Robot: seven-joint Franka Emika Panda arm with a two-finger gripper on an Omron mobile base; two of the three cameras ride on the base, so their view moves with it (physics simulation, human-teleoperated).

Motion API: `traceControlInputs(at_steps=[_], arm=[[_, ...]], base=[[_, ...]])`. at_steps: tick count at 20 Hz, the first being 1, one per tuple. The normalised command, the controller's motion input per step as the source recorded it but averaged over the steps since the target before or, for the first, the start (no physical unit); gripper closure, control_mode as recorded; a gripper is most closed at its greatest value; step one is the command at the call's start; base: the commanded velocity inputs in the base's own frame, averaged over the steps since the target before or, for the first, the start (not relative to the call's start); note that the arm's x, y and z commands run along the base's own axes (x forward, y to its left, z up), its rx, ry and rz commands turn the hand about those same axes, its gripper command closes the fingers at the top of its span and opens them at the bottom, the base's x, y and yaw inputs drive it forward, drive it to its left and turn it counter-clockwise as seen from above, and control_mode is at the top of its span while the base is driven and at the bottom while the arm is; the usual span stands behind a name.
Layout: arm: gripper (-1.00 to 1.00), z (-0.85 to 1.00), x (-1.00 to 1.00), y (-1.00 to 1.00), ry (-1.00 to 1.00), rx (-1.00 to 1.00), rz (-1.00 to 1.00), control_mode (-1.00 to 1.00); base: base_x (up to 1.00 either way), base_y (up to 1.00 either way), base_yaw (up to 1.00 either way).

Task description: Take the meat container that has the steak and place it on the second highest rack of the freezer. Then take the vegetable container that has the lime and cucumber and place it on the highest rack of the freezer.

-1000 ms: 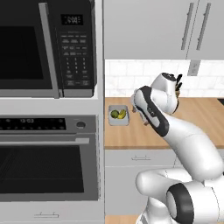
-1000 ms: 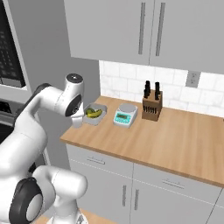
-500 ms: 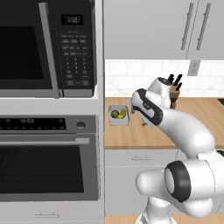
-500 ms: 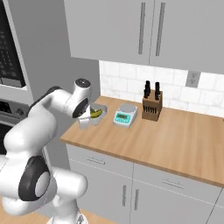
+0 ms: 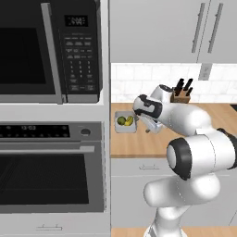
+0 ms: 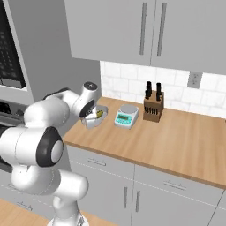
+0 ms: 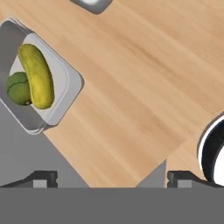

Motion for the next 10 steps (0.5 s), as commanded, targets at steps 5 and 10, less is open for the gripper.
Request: traceControlInputs(at_steps=[5, 10], arm=[[-1.00, -0.17, 0.24, 0.00, 0.04, 0.01, 0.00, -1.00], [-1.00, -0.38, 0.05, 0.00, 0.06, 0.04, 0.00, -1.00]], base=[[0.00, 0.00, 0.00], [0.00, 0.00, 0.00]])
